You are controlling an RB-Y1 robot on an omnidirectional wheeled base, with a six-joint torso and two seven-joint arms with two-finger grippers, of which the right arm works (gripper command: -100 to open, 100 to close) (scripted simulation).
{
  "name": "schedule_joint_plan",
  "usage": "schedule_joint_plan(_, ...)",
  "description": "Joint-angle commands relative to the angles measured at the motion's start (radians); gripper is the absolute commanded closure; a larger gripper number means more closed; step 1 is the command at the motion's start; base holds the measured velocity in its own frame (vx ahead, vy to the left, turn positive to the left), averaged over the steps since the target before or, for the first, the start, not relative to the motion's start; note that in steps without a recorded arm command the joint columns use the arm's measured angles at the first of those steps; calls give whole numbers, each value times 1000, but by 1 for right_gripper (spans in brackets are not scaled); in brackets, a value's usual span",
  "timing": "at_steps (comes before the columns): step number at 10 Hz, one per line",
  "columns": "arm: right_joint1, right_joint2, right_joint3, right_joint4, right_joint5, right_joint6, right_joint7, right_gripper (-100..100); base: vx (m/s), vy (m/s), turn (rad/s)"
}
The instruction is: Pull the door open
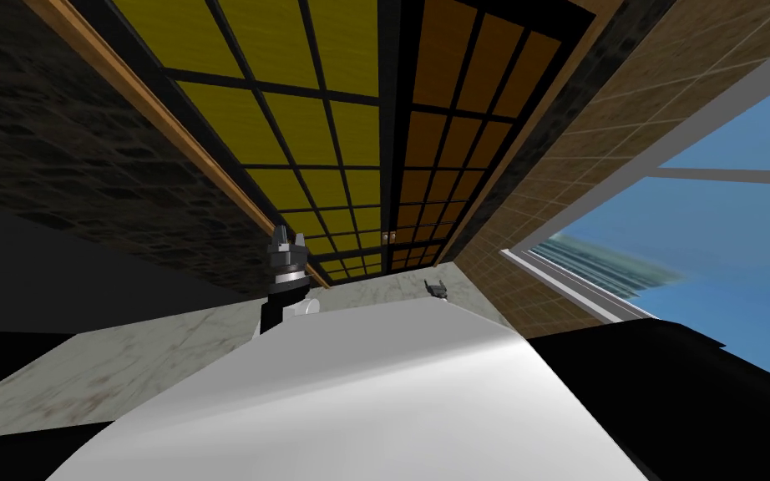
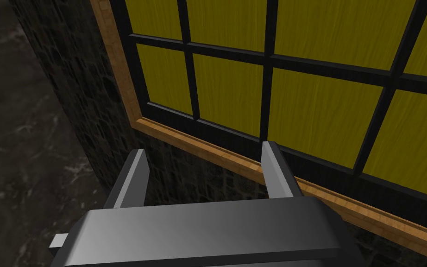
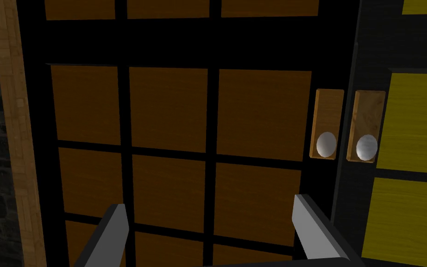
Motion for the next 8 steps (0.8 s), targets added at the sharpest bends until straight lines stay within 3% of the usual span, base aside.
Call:
schedule_joint_plan(1, 1, -11, -29, 27, -11, 1, 9, -100, -115, -61, 53)
schedule_joint_plan(2, 7, -18, -51, 41, -18, 3, 14, -100, -98, -71, 93)
schedule_joint_plan(3, 7, -18, -51, 41, -18, 3, 14, -100, -61, -52, 39)
schedule_joint_plan(4, 10, -25, -78, 58, -28, 5, 22, -100, -59, -45, 100)
schedule_joint_plan(5, 10, -25, -78, 58, -28, 5, 22, -100, -40, -40, 47)
schedule_joint_plan(8, -6, -34, -136, 92, -48, 8, 40, -100, 5, -38, 167)
